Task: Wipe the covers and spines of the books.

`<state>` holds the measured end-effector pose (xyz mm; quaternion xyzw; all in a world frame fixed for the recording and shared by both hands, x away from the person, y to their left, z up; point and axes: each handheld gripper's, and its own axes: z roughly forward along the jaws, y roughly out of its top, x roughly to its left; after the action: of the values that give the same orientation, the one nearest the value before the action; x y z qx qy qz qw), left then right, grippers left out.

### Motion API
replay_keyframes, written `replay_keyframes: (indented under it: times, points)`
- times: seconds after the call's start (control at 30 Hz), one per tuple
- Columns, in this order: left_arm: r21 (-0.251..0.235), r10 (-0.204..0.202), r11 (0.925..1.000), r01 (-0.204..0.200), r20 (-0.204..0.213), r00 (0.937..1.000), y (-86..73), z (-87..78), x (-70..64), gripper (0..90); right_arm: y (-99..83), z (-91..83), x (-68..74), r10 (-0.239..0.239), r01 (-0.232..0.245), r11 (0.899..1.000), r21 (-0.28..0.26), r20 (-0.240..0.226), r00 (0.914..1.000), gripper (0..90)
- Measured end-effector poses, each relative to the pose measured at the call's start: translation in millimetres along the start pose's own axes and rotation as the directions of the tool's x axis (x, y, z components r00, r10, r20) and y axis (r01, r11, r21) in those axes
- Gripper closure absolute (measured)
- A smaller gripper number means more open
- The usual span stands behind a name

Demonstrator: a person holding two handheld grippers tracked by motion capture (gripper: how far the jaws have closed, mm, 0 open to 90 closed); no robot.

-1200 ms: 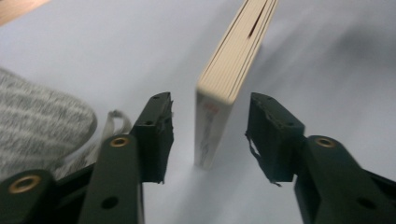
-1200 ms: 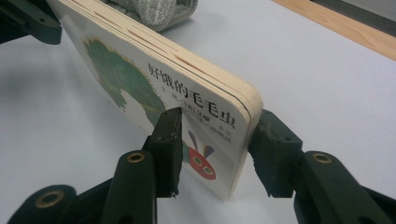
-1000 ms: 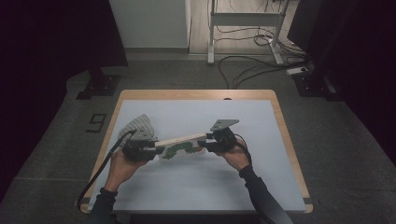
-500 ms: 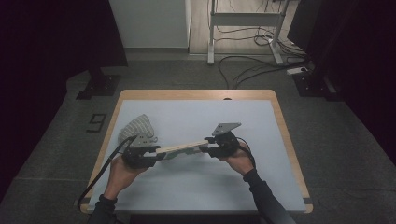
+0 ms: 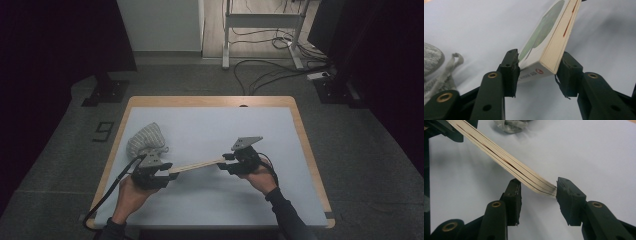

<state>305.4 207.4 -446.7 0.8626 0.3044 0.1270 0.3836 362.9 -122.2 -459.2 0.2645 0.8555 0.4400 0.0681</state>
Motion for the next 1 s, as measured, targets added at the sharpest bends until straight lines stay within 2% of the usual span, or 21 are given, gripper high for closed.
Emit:
replay_keyframes:
  times: [0.27,0.63,1.0]
  points:
    - [0.019,0.013,0.9997,-0.012,-0.039,0.9992,-4.2,1.0,-13.5,51.1,-7.3,-3.2,6.1,0.006,-0.006,1.0,0.017,-0.004,1.0,52.8]
    - [0.055,-0.038,0.9977,0.04,-0.028,0.9989,-16.6,4.4,-23.3,45.6,-21.6,-3.3,12.9,0.024,-0.023,0.998,0.053,-0.022,0.9995,49.7]
    - [0.08,-0.052,0.9953,0.056,-0.049,0.9974,-33.4,9.8,-38.5,41.9,-39.2,-1.6,20.3,0.041,-0.038,0.995,0.088,-0.039,0.9984,48.2]
